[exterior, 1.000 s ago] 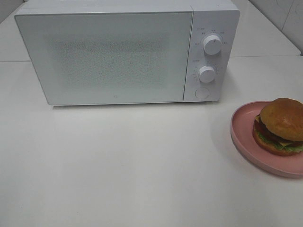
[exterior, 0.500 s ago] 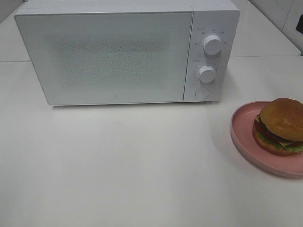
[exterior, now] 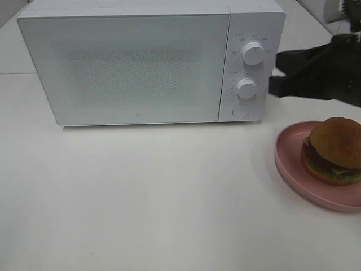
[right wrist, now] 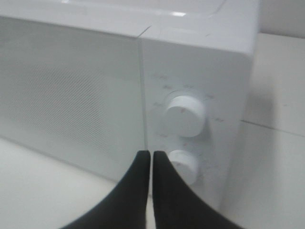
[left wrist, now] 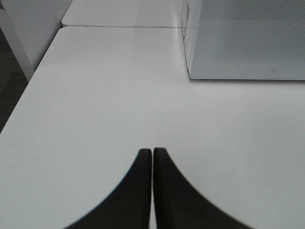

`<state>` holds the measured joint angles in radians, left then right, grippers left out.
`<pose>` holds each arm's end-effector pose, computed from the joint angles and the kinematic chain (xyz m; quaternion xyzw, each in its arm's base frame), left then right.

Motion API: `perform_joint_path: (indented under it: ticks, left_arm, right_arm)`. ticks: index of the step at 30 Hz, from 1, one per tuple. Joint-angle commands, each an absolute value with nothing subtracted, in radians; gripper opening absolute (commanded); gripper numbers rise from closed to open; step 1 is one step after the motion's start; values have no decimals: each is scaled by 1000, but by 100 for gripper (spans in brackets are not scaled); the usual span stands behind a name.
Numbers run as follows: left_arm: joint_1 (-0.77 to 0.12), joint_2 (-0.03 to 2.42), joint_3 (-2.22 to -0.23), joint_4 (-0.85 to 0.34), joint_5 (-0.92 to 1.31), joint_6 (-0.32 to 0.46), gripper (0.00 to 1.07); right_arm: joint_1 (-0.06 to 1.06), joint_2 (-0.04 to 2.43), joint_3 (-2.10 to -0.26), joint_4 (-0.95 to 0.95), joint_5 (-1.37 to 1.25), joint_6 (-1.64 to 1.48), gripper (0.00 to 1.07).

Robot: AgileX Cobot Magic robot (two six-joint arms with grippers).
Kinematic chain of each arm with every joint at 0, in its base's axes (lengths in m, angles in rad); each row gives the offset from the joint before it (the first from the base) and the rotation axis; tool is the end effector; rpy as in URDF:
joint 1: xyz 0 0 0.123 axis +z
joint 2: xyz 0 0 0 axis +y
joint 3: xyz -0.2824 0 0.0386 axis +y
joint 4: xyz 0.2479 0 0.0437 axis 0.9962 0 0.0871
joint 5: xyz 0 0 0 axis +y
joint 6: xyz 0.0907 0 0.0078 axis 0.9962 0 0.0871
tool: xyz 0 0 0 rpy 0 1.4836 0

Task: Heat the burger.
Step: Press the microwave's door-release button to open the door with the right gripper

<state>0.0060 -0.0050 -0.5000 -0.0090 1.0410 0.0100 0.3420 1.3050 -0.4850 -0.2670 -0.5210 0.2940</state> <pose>-0.0048 -0.0007 0.2788 0.0018 0.8467 -0.0002 0.5320 0.2334 0.0958 0.2337 -0.1499 0.7676 0.1748 0.5982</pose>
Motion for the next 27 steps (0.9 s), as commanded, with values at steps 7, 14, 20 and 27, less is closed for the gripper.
perform_joint_path:
  ticks: [7,14,20,27]
  left_arm:
    - [9,-22,-497,-11,1033,9,0]
    - [9,-22,-497,-11,1033,9,0]
    - [9,-22,-497,-11,1033,9,0]
    - [9,-22,-497,-11,1033,9,0]
  right_arm:
    - [450,1545,-490,-206,-708,264,7]
    - [450,1636,-490,-210,-885,404,10]
    - [450,1722,-490,-209,-1083,670,11]
    - [450,1829,-490,-161,-1308,994,17]
